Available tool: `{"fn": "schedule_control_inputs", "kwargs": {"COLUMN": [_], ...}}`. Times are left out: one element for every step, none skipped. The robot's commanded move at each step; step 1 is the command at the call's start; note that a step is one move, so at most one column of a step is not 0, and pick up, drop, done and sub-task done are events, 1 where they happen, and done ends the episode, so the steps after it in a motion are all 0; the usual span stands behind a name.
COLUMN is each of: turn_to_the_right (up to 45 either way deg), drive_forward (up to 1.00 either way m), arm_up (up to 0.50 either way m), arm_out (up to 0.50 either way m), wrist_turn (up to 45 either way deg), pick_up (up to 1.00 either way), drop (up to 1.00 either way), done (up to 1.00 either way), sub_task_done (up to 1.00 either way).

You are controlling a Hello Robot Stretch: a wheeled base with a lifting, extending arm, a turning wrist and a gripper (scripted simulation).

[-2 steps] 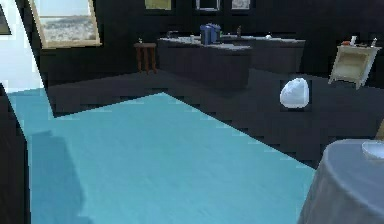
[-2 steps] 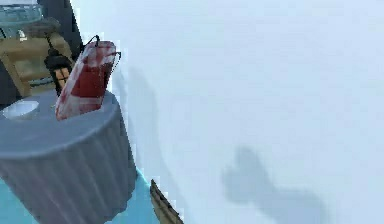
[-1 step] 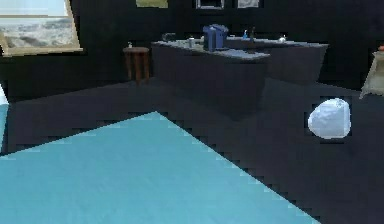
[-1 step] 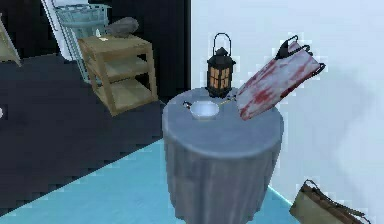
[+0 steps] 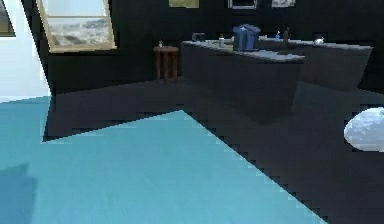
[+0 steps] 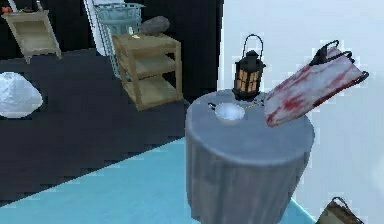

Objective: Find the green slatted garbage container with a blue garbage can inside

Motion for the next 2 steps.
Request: {"fn": "schedule_control_inputs", "kwargs": {"turn_to_the_right": [0.0, 45.0], "drive_forward": [0.3, 0.0], "arm_up": [0.0, 0.0], "arm_out": [0.0, 0.0], "wrist_turn": [0.0, 0.0], "pick_up": [0.0, 0.0], "drop": [0.0, 0.0], "done": [0.0, 0.0], "sub_task_done": [0.0, 0.0]}}
